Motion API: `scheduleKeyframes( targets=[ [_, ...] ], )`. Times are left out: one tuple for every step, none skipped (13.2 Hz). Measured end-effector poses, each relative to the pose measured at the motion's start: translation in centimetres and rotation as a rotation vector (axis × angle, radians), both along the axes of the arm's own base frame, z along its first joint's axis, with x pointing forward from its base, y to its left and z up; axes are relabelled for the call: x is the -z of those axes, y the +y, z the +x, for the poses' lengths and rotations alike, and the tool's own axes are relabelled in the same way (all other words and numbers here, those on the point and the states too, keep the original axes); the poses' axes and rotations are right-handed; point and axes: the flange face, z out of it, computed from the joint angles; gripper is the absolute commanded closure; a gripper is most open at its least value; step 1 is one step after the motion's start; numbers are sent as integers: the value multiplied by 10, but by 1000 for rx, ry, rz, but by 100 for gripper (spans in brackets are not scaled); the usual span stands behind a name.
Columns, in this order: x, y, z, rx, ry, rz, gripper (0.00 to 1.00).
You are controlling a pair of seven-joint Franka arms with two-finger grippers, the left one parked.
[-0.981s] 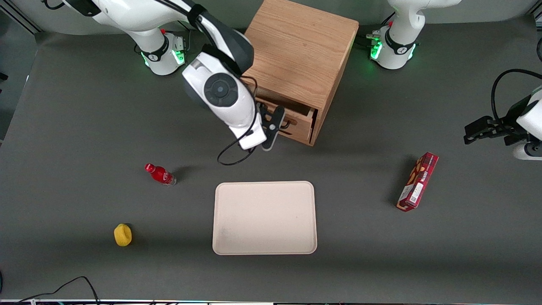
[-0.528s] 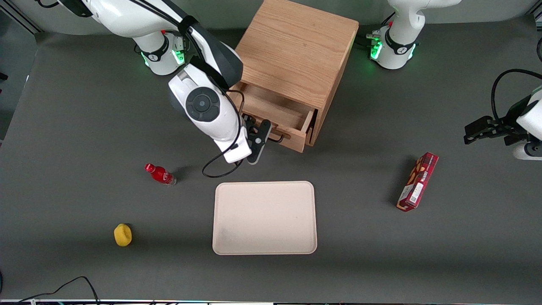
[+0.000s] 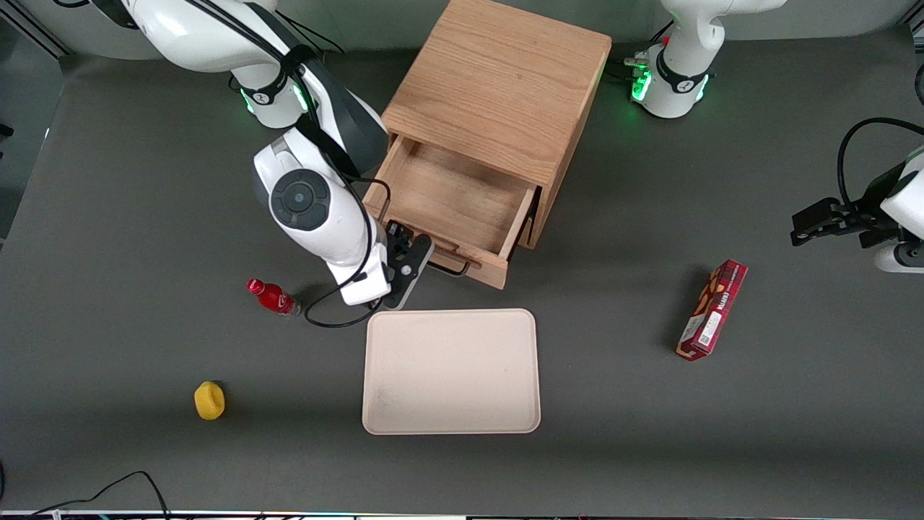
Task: Open upper drawer
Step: 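Pull the upper drawer outward by its handle with the right gripper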
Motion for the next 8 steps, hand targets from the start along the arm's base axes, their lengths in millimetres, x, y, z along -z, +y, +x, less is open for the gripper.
scheduleKeyframes(
  targets=[
    [-1,-5,5,11,-12,2,0],
    [-2,-10,9,22,-25,6,0],
    [-4,-14,13,31,-32,6,0],
    [-6,-19,17,41,-42,7,0],
    [-7,-24,22,52,-59,12,0],
    [-8,-28,26,61,-72,15,0],
    [-8,-32,29,69,-82,16,0],
    [-8,-36,33,79,-95,18,0]
  ],
)
